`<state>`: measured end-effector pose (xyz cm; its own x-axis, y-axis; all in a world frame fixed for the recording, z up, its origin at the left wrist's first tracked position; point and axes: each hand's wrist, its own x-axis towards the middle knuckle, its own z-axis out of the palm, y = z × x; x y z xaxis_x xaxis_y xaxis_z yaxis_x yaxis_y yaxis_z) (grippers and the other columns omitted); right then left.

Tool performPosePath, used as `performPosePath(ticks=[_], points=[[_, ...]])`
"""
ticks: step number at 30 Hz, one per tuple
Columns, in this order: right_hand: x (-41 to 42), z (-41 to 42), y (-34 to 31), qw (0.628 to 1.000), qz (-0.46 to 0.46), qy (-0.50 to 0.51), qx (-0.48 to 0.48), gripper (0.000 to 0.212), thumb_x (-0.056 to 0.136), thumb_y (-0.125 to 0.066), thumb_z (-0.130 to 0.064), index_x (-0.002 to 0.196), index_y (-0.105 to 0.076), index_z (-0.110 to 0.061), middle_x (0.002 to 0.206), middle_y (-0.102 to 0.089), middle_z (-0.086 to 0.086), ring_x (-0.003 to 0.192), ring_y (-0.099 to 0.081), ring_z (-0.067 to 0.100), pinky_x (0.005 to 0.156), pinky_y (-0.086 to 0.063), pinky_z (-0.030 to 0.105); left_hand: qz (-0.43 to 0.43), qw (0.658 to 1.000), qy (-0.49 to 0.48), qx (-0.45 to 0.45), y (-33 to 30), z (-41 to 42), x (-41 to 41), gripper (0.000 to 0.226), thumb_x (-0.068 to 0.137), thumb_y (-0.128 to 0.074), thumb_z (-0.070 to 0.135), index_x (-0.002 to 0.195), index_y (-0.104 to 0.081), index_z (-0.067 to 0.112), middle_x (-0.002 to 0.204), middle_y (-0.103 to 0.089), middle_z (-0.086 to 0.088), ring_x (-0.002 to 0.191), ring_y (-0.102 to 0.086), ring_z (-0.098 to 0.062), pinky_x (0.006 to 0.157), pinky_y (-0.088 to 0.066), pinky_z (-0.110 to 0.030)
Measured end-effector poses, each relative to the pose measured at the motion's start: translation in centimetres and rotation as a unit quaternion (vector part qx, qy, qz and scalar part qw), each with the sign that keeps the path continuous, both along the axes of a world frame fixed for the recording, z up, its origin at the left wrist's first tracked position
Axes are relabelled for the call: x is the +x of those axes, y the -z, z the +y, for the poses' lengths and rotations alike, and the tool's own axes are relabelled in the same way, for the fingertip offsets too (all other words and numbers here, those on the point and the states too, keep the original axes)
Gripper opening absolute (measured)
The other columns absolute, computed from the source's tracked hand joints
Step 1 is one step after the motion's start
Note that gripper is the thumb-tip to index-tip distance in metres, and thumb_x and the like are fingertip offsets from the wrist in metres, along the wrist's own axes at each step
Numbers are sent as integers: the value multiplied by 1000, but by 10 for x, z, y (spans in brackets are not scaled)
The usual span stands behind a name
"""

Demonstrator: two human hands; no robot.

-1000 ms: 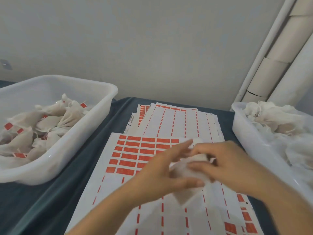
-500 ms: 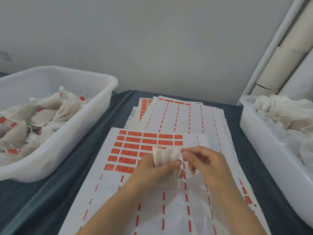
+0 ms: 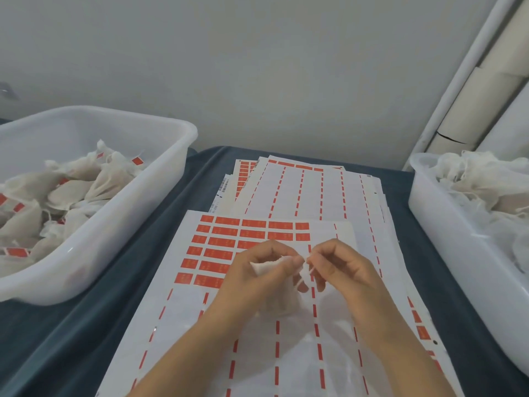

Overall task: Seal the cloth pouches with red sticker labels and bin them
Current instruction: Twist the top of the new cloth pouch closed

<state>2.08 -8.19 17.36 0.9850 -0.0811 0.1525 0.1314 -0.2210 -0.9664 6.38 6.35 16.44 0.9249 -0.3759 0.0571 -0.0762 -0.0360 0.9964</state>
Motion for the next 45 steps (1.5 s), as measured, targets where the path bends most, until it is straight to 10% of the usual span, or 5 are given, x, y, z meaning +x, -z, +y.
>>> performPosePath(ticks=[9,21,27,32,45], points=[[-1,-9,-5,937,-16,12,348,19,81,-50,-23,70,-66,-21,66,-60,-1,62,-59,10,67,-54,20,-11,999,-30,-25,-3,-2,1,19,64,-62,50,80,-67,40,85,-68,18,85,-62,-1,59,-47,-7],[-4,-6,-7,967,-29,-99,231,29,68,-73,-47,74,-68,-19,69,-66,-1,45,-56,9,47,-45,20,161,968,187,39,2,2,-4,56,75,-33,67,83,-73,29,64,-68,4,44,-50,-5,45,-38,-14],[-9,9,-6,972,51,-207,98,12,86,-63,-24,77,-67,-18,70,-67,-4,53,-61,9,42,-43,16,252,930,81,-255,10,14,17,41,75,-65,44,103,-70,15,100,-71,-6,39,-45,-5,37,-31,-13],[-1,6,0,985,129,-117,5,13,88,-55,-24,79,-63,-20,69,-66,-10,61,-60,3,55,-47,13,328,854,41,-402,2,32,21,23,72,-70,26,87,-72,9,62,-55,0,37,-37,-6,32,-32,-13],[-1,17,17,988,-80,25,-127,13,87,-44,-36,93,-51,-27,90,-65,-20,92,-60,-7,75,-43,1,110,965,177,161,-7,7,-2,33,94,-42,26,61,-46,20,44,-41,16,39,-34,-1,43,-30,-12]])
